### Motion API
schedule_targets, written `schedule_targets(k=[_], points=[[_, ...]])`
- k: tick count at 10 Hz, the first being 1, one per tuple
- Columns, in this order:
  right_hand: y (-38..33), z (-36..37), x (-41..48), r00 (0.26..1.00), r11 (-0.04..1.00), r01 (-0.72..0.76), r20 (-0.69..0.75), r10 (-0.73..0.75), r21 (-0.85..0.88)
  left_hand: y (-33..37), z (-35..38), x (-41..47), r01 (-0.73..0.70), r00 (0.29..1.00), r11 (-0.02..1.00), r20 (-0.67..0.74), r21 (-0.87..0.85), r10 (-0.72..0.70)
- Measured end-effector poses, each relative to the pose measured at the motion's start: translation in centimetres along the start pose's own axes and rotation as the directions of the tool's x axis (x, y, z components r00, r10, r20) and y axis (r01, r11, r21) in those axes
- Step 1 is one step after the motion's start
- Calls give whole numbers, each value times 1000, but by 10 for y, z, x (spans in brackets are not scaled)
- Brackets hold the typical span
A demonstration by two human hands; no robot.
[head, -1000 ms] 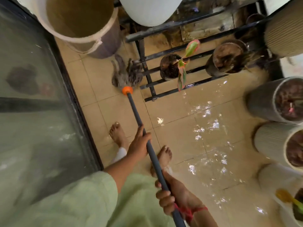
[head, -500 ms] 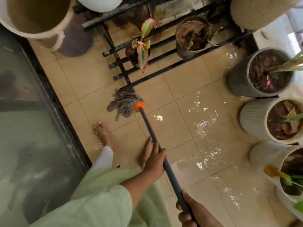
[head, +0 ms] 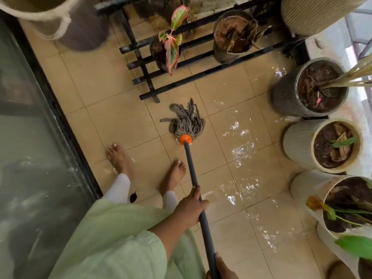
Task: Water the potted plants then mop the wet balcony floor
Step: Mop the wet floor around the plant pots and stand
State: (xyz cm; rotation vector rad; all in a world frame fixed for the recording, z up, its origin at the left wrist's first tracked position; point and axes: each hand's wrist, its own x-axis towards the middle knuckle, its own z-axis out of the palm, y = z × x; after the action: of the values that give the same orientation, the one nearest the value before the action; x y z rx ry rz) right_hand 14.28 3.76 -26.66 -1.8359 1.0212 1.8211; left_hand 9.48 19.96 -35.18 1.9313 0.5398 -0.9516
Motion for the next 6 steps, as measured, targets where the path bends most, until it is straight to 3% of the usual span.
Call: schedule_targets(k=[1, 2, 3, 4, 5, 6], points=[[-6, 14, -17, 994, 997, -66, 89, 62, 39, -19, -5, -8, 12, 998, 1000, -67, 8, -11], [-20, 35, -53, 985, 980, -146, 70, 157, -134, -36, -6, -18, 64, 991, 997, -111, -40, -68], [-25, 59, -76, 978, 969, -104, 154, 141, -226, -65, -1, -33, 48, 978, 994, -197, -100, -67], [-33, 88, -87, 965, 936, -99, 197, 173, -337, -89, -4, -58, 84, 973, 981, -196, -173, -118], [-40, 121, -84, 950, 912, -105, 231, 210, -396, -122, -11, -84, 167, 949, 972, -241, -165, -203], [-44, 156, -76, 942, 867, -104, 232, 243, -487, -160, -10, -104, 341, 895, 908, -210, -243, -393]])
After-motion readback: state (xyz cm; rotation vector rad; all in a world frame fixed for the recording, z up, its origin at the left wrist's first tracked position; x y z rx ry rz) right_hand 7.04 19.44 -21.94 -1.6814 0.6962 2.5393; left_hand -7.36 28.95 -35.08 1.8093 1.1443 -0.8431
